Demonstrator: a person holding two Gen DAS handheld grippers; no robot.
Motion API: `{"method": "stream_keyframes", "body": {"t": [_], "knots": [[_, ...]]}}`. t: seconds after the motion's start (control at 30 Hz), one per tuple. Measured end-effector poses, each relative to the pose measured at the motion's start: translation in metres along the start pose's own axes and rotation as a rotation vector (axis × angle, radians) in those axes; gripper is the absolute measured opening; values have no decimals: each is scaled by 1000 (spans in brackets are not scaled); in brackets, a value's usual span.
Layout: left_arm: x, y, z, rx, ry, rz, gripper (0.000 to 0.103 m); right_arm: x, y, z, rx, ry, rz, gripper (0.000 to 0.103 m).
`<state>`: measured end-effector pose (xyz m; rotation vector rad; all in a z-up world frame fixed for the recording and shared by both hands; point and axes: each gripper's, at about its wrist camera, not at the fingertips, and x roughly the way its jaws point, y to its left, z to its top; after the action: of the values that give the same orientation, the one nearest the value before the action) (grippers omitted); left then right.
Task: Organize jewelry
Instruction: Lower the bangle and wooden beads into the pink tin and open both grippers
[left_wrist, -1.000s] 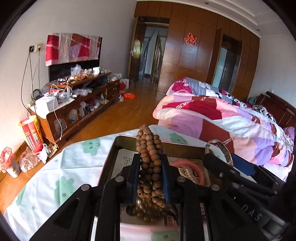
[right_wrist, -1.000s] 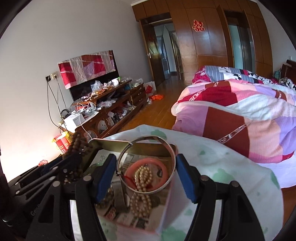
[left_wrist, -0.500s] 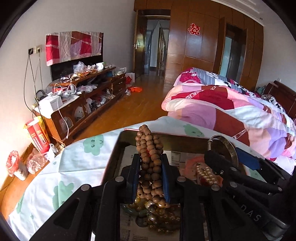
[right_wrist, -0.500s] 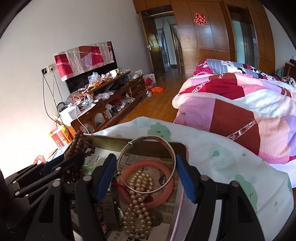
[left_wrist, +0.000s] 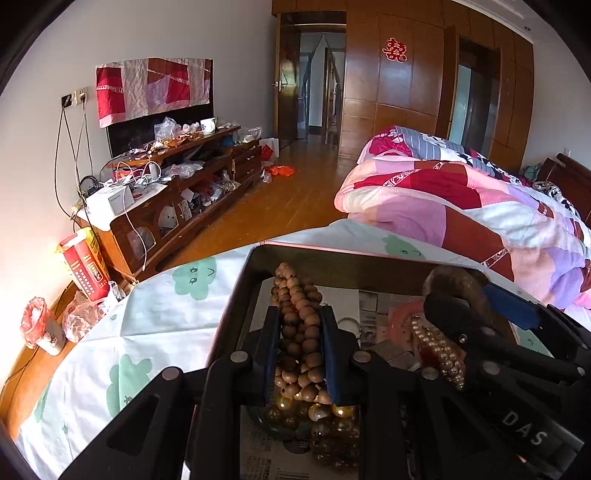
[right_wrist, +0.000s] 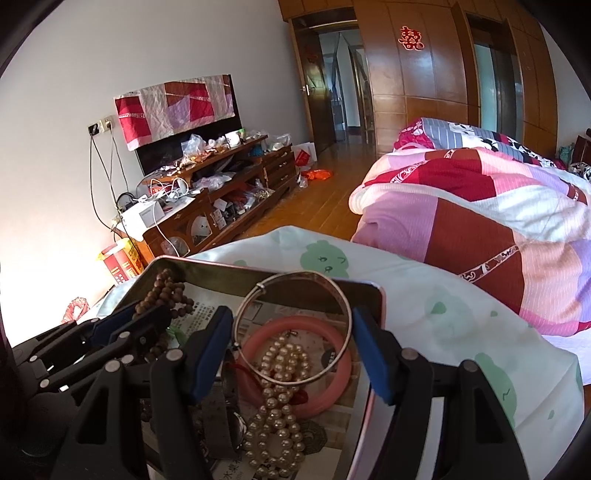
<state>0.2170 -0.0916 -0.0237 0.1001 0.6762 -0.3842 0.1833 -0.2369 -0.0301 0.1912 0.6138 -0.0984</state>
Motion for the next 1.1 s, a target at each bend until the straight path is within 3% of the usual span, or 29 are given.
{"method": "stream_keyframes", "body": {"t": [0.13,0.2,0.3,0.37,0.53,0.67,0.8,0.87,0.97,1.1], "knots": [[2,5,0,-32,6,7,24,-1,-2,0,16,-8,39,76],[3,5,0,-44,21,4,43,-4,-6,0,43,-15,78,79],[2,0,-1,-37,43,-17,60,-13,-13,-2,114,-52,154,93],[-2,-8,-2,-10,28,8,64,-23,-14,-3,126,-103,132,98],[-7,-10,-5,2,19,14,64,-43,-23,-5,169,-188,83,103],[-14,-7,-6,-31,2,6,65,-50,-31,-12,223,-195,41,103],[-29,-9,-8,-12,-49,47,65,-57,-34,-15,243,-201,20,103],[-38,-10,-12,1,-83,76,65,-60,-30,-17,230,-209,5,103],[-49,-9,-15,2,-127,111,74,-67,-21,-18,182,-243,-26,103],[-57,-3,-21,-23,-142,144,76,-75,-9,-23,107,-296,-75,103]]}}
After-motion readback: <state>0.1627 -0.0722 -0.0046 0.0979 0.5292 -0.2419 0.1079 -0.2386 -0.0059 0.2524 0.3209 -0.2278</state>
